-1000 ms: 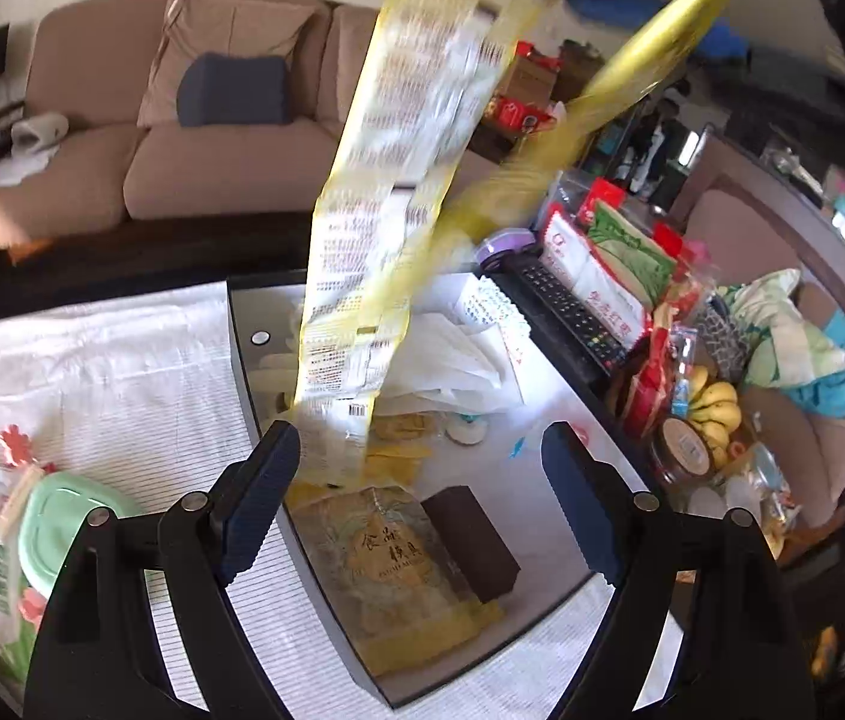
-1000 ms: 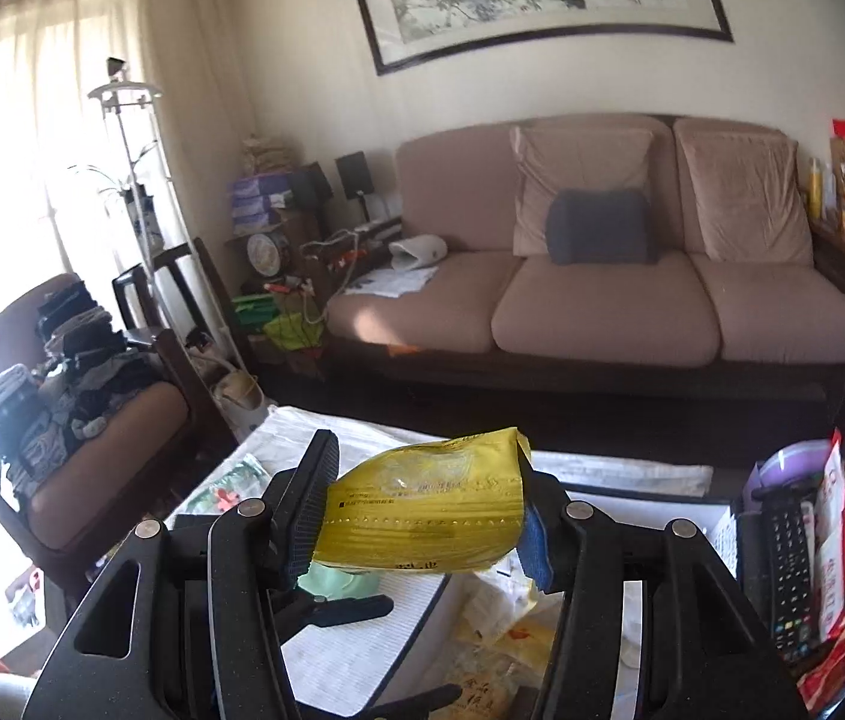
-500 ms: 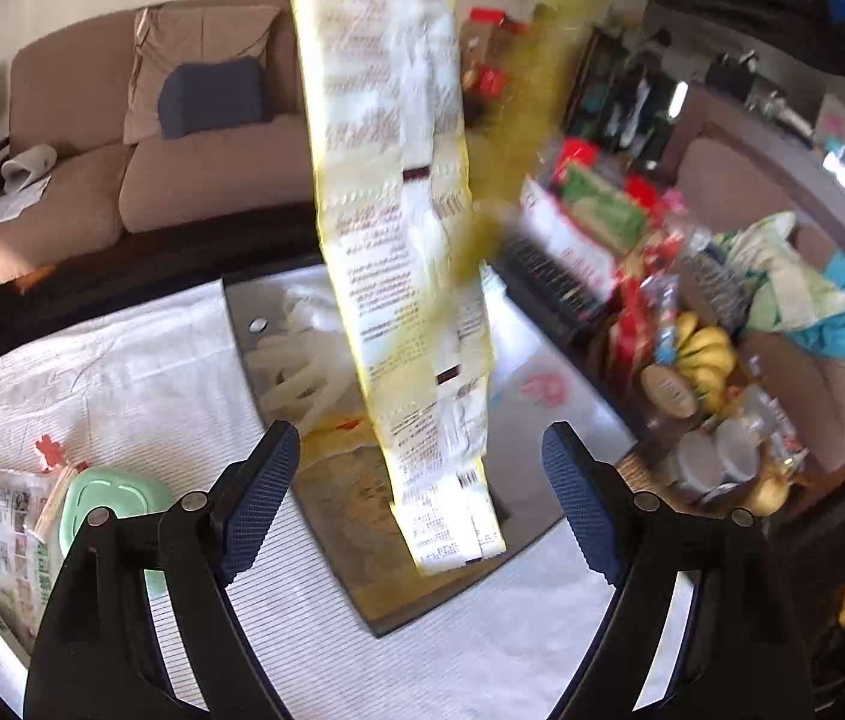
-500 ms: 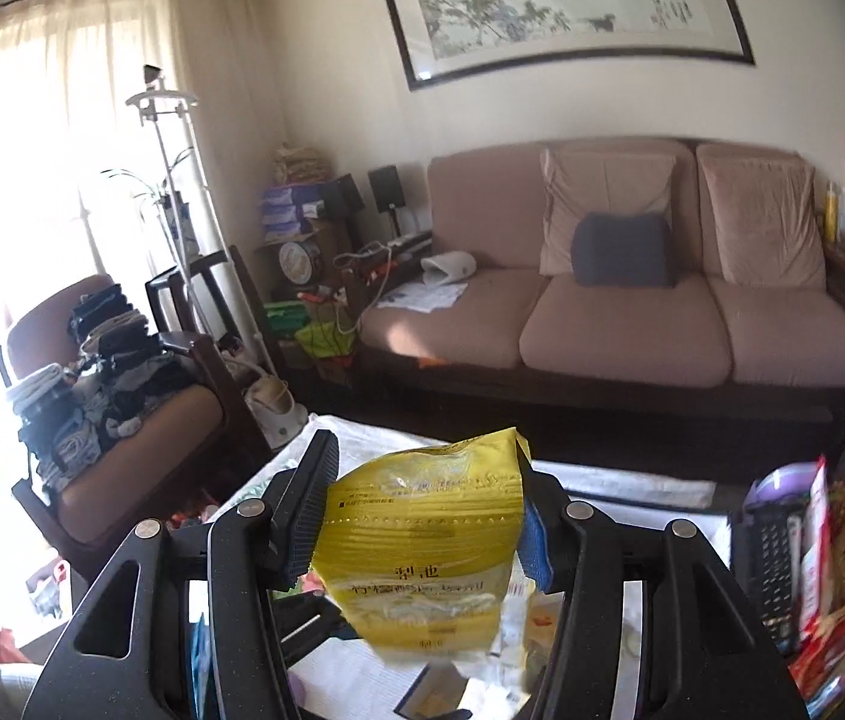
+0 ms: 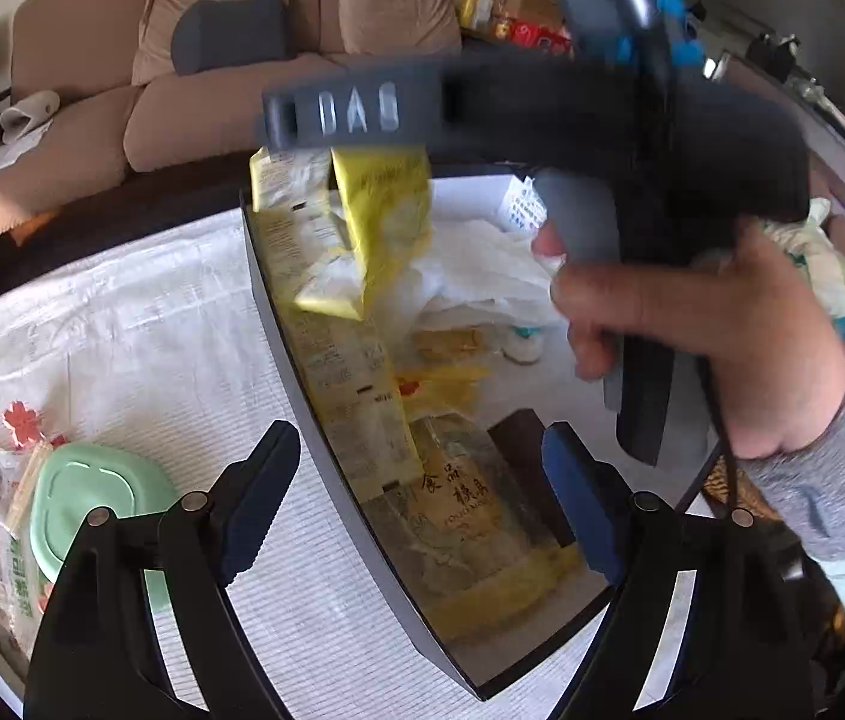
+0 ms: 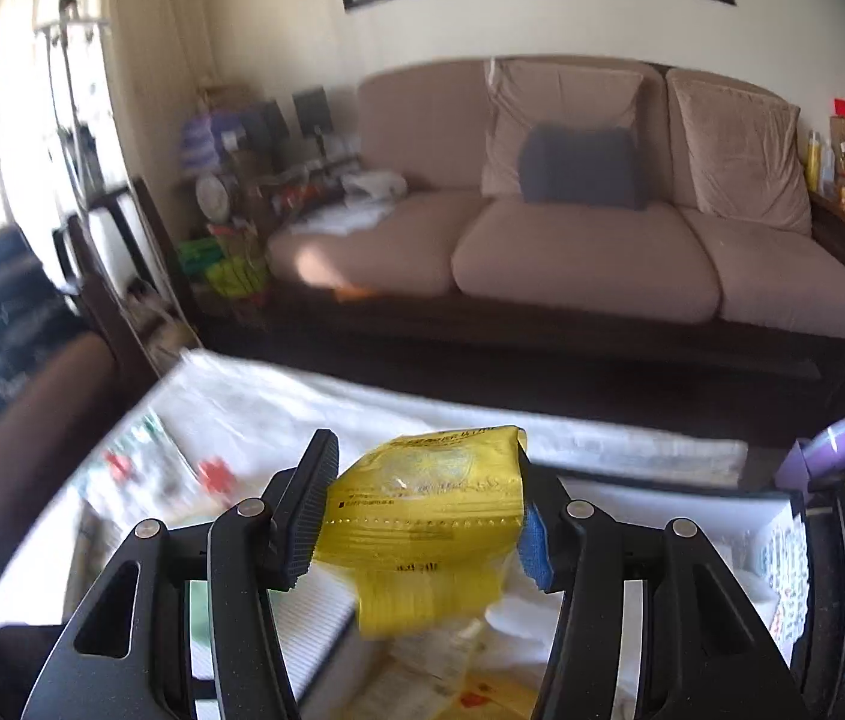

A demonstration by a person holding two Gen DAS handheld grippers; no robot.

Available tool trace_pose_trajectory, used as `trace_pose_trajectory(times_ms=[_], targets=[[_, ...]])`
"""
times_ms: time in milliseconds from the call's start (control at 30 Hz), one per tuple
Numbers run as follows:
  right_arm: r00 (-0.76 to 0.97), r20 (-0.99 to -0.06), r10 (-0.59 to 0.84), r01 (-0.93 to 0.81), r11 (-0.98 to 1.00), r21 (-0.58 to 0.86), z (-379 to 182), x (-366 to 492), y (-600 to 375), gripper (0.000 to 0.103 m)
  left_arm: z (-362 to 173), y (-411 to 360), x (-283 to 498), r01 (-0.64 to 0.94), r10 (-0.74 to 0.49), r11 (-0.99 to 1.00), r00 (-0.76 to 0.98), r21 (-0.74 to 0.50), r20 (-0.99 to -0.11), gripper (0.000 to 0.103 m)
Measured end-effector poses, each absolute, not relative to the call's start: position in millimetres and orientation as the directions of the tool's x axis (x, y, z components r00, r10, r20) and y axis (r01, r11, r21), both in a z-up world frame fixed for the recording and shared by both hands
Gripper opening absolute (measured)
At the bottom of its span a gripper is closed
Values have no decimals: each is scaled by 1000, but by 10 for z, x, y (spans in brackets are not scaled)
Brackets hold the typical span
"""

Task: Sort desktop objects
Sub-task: 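Lower the yellow packet into the black box and open the right gripper, then withdraw both grippers from the box back over the purple soap dish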

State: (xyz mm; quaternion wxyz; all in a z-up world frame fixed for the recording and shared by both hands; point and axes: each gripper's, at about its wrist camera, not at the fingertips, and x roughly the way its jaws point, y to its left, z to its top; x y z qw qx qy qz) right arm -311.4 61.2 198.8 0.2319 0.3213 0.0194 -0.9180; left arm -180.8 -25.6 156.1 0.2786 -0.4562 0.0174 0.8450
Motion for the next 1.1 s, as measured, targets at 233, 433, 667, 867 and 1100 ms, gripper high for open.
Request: trace_pose_trajectory(times_ms=[233,433,667,867,1100], targets=[[-407,-818,-407,436,-873,218,1419,-2923,672,59,1472,-325,-1648,-481,449,-843,-387,-239,-806,82],[-409,-798,-441,383,-877,289,1671,-2695,1060,67,1487,-364,-1531,-473,438,-849,-380,-237,-815,82],[-457,-777,-433,383,-884,268,1657,-2856,1036,31,1544,-448,-1560,-451,465,-849,-388,-276,-796,82],[-287,-924,-254,380,-915,134,870,-3152,582,20,1479,-430,-1631,-453,455,-851,-380,-268,-805,82],[-347,-871,-348,326,-915,236,1143,-3090,893,22,1479,-403,-1572,-442,448,-857,-386,-265,-806,82]])
